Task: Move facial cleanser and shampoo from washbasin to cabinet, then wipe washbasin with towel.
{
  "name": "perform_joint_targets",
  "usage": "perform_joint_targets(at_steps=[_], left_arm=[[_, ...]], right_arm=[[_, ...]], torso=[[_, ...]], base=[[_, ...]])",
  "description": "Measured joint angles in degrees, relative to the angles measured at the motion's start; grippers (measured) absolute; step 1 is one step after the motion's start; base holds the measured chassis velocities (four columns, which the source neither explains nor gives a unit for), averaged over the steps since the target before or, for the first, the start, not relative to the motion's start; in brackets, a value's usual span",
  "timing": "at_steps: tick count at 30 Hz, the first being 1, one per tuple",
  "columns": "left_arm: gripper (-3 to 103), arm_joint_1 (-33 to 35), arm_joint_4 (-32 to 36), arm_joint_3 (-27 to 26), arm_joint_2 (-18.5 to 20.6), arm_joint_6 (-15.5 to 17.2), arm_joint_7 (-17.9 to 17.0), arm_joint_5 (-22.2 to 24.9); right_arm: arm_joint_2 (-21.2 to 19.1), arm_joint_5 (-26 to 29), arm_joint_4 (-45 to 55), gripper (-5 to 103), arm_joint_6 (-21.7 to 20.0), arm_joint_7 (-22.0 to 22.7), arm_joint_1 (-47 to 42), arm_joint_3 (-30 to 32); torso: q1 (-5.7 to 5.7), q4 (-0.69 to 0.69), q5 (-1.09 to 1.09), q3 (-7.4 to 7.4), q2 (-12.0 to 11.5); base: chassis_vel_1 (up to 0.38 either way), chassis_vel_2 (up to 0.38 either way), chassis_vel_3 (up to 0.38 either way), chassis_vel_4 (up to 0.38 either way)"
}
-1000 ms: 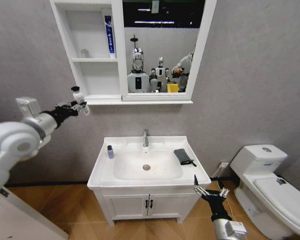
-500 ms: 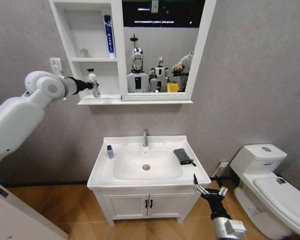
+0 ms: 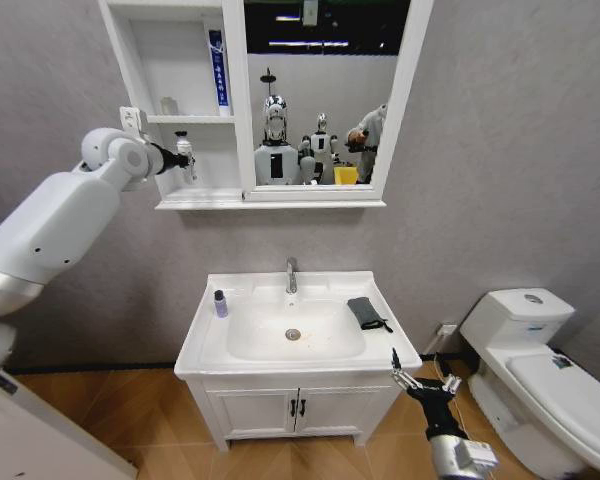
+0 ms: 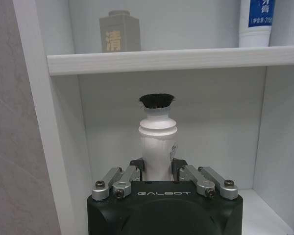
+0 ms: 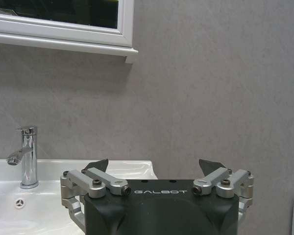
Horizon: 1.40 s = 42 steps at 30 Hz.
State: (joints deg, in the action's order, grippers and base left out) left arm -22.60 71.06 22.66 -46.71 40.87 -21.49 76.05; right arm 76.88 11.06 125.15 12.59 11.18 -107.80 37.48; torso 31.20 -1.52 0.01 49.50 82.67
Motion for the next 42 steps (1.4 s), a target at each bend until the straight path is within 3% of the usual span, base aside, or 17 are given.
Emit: perform_joint_targets(at_steps=[21, 24, 27, 28, 29, 30, 31, 34, 35, 37, 38, 40, 41, 42], left_arm=[[27, 2.7, -7.0, -3.1, -4.2, -1.2, -0.4, -2.5], [36, 3.6, -6.2, -3.7, -3.4, -1.2, -0.2, -2.4], [52, 5.6, -3.2, -4.9, -1.3, -1.1, -0.1, -2.1], [52, 5.6, -3.2, -4.9, -1.3, -1.1, -0.1, -2.1], [52, 6.1, -2.2, -5.3, -0.7, -1.1, -0.1, -1.8], [63, 7.7, 1.1, -6.3, 1.5, -1.1, -0.1, -1.4], [63, 7.7, 1.1, -6.3, 1.5, -1.1, -0.1, -1.4], [80, 14.3, 12.9, -11.8, 8.2, -1.3, -1.0, 0.2], [80, 14.3, 12.9, -11.8, 8.2, -1.3, -1.0, 0.2], [91, 24.0, 23.0, -19.5, 14.7, -3.5, -0.2, 1.0], [91, 24.0, 23.0, -19.5, 14.7, -3.5, -0.2, 1.0], [96, 37.1, 33.4, -25.9, 22.1, -8.3, 2.5, -1.0], [98, 43.1, 36.8, -28.3, 24.7, -11.6, 3.9, -4.3], [98, 43.1, 36.8, -28.3, 24.7, -11.6, 3.9, -4.3]], right_arm=[[0.0, 1.0, -0.7, 100, 0.5, 0.1, 0.0, 1.0], [-0.1, 1.0, -0.7, 100, 0.6, 0.1, 0.0, 1.0], [-0.1, 1.0, -0.3, 100, 0.6, 0.1, 0.0, 1.0], [-0.1, 1.0, -0.3, 100, 0.6, 0.1, 0.0, 1.0], [0.0, 1.0, -0.2, 100, 0.6, 0.1, 0.0, 1.0], [0.2, 0.9, -0.1, 100, 0.6, 0.1, -0.3, 0.9], [0.2, 0.9, -0.1, 100, 0.6, 0.1, -0.3, 0.9], [0.4, 0.7, 0.1, 100, 0.8, 0.2, -0.6, 0.9], [0.4, 0.7, 0.1, 100, 0.8, 0.2, -0.6, 0.9], [0.4, 0.7, 0.1, 100, 0.7, 0.3, -0.6, 0.9], [0.4, 0.7, 0.1, 100, 0.7, 0.3, -0.6, 0.9], [0.4, 0.7, 0.2, 100, 0.5, 0.4, -0.6, 0.9], [0.5, 0.7, 0.2, 100, 0.4, 0.4, -0.6, 0.8], [0.5, 0.7, 0.2, 100, 0.4, 0.4, -0.6, 0.8]], torso=[[0.00, 0.00, 0.00, -0.01, 0.0], [-0.01, 0.00, 0.01, 0.00, 0.0], [0.00, 0.00, -0.01, 0.00, 0.0], [0.00, 0.00, -0.01, 0.00, 0.0], [0.00, 0.00, 0.00, 0.00, 0.0], [0.00, 0.00, -0.01, 0.00, 0.0], [0.00, 0.00, -0.01, 0.00, 0.0], [-0.01, -0.02, 0.00, -0.01, 0.0], [-0.01, -0.02, 0.00, -0.01, 0.0], [0.00, 0.00, -0.02, -0.01, 0.0], [0.00, 0.00, -0.02, -0.01, 0.0], [-0.02, 0.05, -0.06, -0.02, 0.0], [-0.02, 0.06, -0.02, -0.02, 0.0], [-0.02, 0.06, -0.02, -0.02, 0.0]], base=[[0.000, 0.000, 0.000, 0.000], [0.000, 0.000, 0.000, 0.000], [0.000, 0.000, 0.000, 0.000], [0.000, 0.000, 0.000, 0.000], [0.000, 0.000, 0.000, 0.000], [0.000, 0.000, 0.000, 0.000], [0.000, 0.000, 0.000, 0.000], [0.000, 0.000, 0.000, 0.000], [0.000, 0.000, 0.000, 0.000], [0.000, 0.000, 0.000, 0.000], [0.000, 0.000, 0.000, 0.000], [0.000, 0.000, 0.000, 0.000], [0.000, 0.000, 0.000, 0.000], [0.000, 0.000, 0.000, 0.000]])
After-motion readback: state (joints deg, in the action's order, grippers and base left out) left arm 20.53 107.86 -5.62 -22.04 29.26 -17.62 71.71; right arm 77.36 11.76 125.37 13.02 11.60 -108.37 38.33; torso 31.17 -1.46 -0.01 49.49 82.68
